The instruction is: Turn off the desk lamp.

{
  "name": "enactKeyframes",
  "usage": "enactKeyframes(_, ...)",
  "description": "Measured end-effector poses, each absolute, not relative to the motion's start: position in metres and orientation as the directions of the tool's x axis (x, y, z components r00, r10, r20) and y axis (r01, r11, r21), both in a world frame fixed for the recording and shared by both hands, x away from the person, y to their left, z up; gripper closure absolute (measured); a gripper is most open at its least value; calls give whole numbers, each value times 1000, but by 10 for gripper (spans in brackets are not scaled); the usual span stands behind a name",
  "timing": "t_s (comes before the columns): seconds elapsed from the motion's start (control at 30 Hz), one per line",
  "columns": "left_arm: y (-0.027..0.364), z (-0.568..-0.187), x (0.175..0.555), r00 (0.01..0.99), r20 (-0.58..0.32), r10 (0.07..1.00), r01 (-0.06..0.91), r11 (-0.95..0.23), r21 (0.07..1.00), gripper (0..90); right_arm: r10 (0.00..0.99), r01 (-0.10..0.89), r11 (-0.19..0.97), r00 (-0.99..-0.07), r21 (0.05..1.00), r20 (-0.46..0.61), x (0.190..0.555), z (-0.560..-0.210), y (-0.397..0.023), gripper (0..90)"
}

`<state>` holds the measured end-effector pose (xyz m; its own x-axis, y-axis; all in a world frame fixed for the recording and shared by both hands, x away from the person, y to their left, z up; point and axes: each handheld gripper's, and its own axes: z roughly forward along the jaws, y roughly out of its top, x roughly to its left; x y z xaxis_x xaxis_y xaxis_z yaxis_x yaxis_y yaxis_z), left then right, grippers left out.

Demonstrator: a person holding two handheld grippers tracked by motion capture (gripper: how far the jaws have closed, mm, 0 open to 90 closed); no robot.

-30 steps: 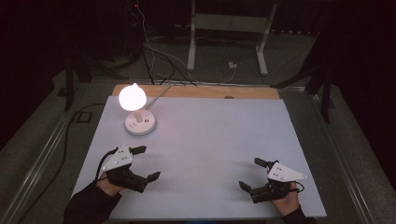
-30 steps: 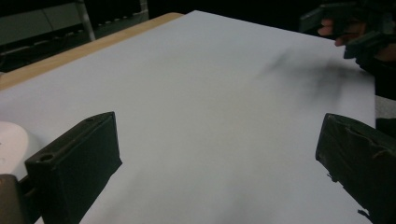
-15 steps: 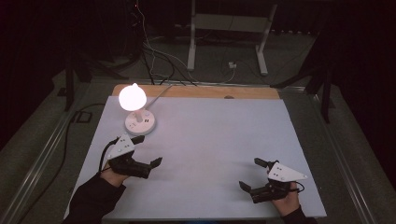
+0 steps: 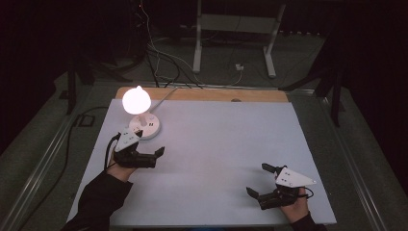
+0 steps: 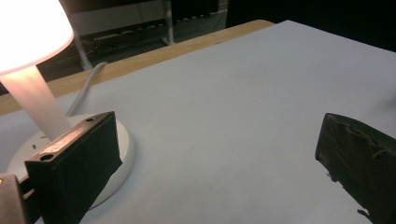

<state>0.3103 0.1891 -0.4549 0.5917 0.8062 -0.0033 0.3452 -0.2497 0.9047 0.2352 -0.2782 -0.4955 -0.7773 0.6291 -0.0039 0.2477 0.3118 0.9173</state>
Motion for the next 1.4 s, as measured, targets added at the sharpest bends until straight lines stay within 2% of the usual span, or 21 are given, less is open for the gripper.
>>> enactKeyframes(0.4, 183, -465, 331, 460, 11, 888, 375, -205, 904, 11, 630, 250, 312, -777, 917, -2, 235, -496, -279, 0)
enactKeyframes(0.73, 183, -475, 348, 412, -22, 911, 408, -163, 898, 10, 629, 252, 313, -777, 916, -1, 236, -496, -279, 0)
enactKeyframes(1.0, 186, -482, 361, 321, -9, 947, 446, -143, 883, 11, 630, 253, 308, -777, 917, 3, 236, -496, -280, 0)
enactKeyframes(1.2, 189, -486, 368, 255, 14, 967, 471, -137, 871, 150, 629, 256, 305, -777, 917, 7, 236, -496, -280, 0)
enactKeyframes(1.23, 189, -487, 369, 249, 16, 968, 470, -136, 872, 226, 630, 260, 300, -776, 918, 14, 236, -496, -280, 0)
enactKeyframes(1.3, 190, -488, 370, 235, 23, 972, 466, -134, 874, 259, 630, 261, 301, -777, 917, 14, 236, -496, -280, 0)
enactKeyframes(1.37, 191, -488, 371, 222, 24, 975, 465, -128, 876, 357, 629, 259, 305, -778, 917, 11, 236, -496, -280, 0)
enactKeyframes(1.4, 192, -489, 372, 215, 31, 976, 465, -130, 876, 440, 628, 260, 302, -778, 917, 14, 236, -496, -280, 0)
